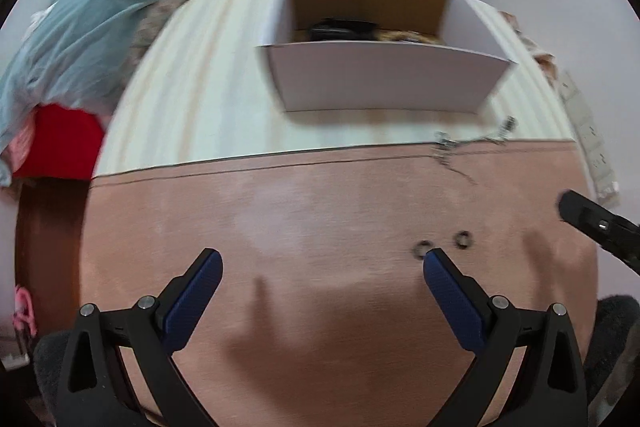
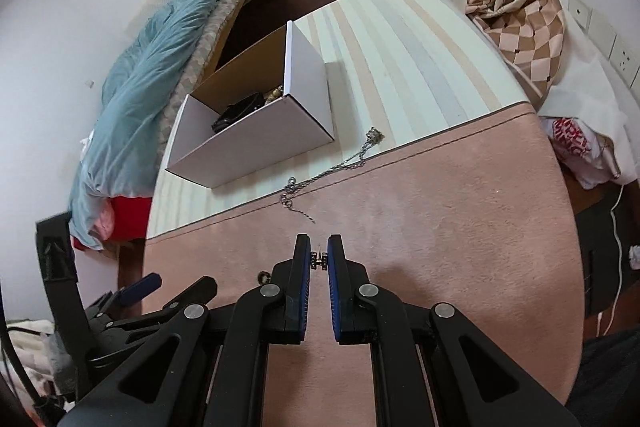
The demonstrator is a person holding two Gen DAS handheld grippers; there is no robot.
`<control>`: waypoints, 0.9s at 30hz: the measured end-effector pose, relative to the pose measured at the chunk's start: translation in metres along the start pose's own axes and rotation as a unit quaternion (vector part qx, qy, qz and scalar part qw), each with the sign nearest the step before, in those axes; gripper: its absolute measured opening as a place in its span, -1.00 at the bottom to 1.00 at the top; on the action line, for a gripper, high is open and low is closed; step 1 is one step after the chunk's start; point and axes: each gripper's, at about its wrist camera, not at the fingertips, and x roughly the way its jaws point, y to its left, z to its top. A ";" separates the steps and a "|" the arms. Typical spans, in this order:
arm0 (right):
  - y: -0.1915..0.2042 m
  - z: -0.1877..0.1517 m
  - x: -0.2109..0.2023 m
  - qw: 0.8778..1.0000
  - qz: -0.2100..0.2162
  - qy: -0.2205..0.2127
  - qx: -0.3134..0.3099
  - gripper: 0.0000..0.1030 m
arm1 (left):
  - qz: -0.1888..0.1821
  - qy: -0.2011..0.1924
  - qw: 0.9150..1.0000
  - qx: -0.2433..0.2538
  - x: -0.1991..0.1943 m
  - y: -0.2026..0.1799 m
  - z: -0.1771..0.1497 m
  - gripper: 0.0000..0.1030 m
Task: Organize jewelry
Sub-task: 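Grasp one black ring earring with the left gripper while the right holds the charm, then carry the charm and earring into the white box and open both grippers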
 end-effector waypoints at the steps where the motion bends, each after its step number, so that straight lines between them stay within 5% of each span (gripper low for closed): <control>1: -0.002 -0.001 -0.002 1.000 -0.002 0.000 0.002 -0.83 | -0.005 0.000 1.000 0.010 0.002 -0.007 0.000 0.98; 6: -0.011 0.000 -0.005 1.000 -0.014 -0.005 0.009 -0.83 | -0.013 0.015 0.998 0.053 0.019 -0.035 0.000 0.48; 11: -0.015 0.002 -0.011 1.000 -0.024 -0.013 0.009 -0.83 | -0.033 0.019 0.997 0.066 0.027 -0.042 -0.001 -0.60; 13: -0.015 0.004 -0.012 0.999 -0.029 -0.015 0.007 -0.83 | -0.034 0.016 0.996 0.076 0.026 -0.044 0.000 -0.80; 27: 0.004 0.018 -0.029 0.999 -0.003 -0.034 0.001 -0.83 | -0.076 -0.033 0.995 0.048 -0.020 -0.017 0.028 -0.81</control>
